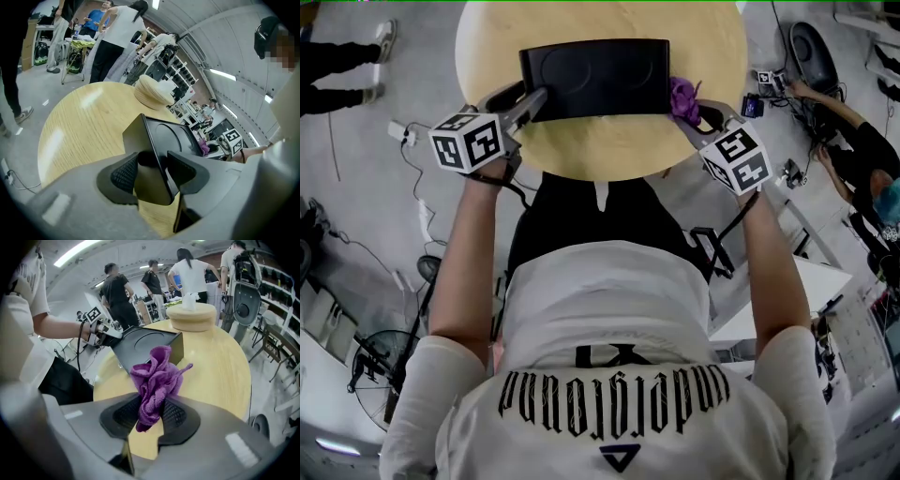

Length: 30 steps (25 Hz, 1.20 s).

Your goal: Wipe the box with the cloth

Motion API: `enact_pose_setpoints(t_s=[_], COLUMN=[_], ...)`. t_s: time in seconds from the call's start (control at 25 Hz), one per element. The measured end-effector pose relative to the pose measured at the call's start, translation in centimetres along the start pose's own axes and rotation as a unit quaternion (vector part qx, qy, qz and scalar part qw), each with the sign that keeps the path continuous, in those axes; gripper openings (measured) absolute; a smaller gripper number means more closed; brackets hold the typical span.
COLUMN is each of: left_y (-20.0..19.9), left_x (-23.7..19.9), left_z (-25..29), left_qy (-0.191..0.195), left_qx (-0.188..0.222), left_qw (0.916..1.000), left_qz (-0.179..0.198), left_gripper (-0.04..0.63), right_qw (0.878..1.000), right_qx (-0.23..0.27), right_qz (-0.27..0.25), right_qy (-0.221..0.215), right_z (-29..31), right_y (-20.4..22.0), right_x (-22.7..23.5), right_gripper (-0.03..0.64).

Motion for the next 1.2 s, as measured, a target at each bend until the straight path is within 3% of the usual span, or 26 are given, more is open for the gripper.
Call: enact_pose_setpoints(t_s=[0.36, 0.64, 0.8, 1.2], left_y=[0.1, 0.0, 0.1, 0.3], left_x=[0.1, 0.2, 0.1, -0.1], left_z=[0.0, -0.1, -0.2, -0.1], left_qy=[0.0, 0.003, 0.006, 0.012], left_qx=[0.0, 0.004, 0.005, 0.006], left_qw=[1.0, 1.0, 0.9999, 0.9999], left_qz=[0.006, 0.007, 0.011, 0.01], left_gripper=[0.212, 0.213, 0.213, 0.213], right_qw=[0.996, 0.983, 0.987, 0.998], right_qx=[0.011, 0.036, 0.024, 0.001], right_qz=[0.092, 0.181, 0.156, 0.052], right_qy=[-0.003, -0.001, 0.007, -0.027], right_z=[0.2, 1.5, 3.0, 7.1], right_y=[3.0, 3.1, 2.2, -2.0], right_x=[-3.3, -4.7, -6.5, -11.2], right_gripper=[0.106, 0.103, 0.103, 0.103])
Point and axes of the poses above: the fingertips, and each gripper's own axes: z forward along the fingers, x to its right, y out of its underside, the point moved 8 cm from there along -z, backward along the fingers, and after that the axes turned 7 degrees about z, right-handed, at the moved point
